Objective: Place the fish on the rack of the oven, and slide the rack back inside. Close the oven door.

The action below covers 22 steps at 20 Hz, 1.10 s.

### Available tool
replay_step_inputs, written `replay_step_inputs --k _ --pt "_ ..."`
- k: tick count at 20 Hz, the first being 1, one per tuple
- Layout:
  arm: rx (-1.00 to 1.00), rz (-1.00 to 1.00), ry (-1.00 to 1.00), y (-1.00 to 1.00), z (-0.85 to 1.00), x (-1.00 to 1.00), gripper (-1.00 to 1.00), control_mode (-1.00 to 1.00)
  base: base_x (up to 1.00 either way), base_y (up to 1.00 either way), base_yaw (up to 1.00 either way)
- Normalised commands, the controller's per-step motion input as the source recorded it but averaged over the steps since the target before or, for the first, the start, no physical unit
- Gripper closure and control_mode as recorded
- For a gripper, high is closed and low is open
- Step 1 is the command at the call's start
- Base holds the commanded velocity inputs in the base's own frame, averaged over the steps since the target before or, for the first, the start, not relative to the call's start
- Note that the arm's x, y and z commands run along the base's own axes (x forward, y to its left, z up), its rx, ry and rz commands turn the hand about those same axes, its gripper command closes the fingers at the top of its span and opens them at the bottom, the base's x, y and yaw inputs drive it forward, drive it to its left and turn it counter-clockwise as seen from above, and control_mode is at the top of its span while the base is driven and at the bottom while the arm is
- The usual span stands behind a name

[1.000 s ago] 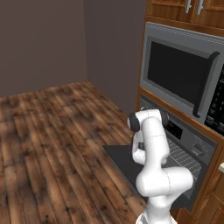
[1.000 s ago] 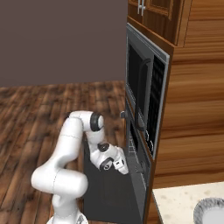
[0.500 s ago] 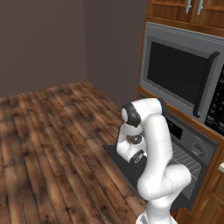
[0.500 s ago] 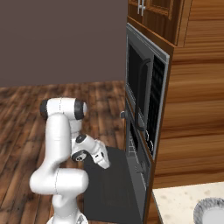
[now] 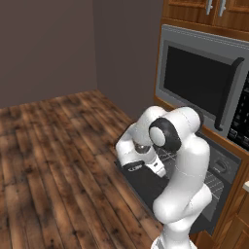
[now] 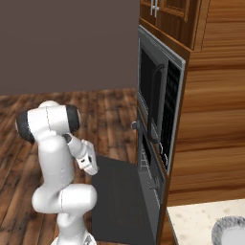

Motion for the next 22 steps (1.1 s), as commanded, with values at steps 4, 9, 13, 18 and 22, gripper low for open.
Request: replay_step_inputs --k 4,9,13,18,22 --pt "-0.05 -0.05 -0.25 1.00 0.42 -0.59 -1.00 -1.00 0.00 0.00 0.00" --pt "-0.05 -0.08 -0.14 1.00 0.18 -0.88 -1.00 -1.00 0.00 0.00 0.00" --pt "-0.06 -0.09 -0.10 1.00 -0.01 -0.99 -1.00 -1.00 0.00 0.00 0.00" --pt "-0.07 -0.14 -0.06 1.00 -0.19 -0.61 -1.00 -1.00 0.00 0.00 0.00" --pt "-0.08 -0.22 0.00 1.00 -0.36 -0.01 -1.00 -1.00 0.00 0.00 0.00"
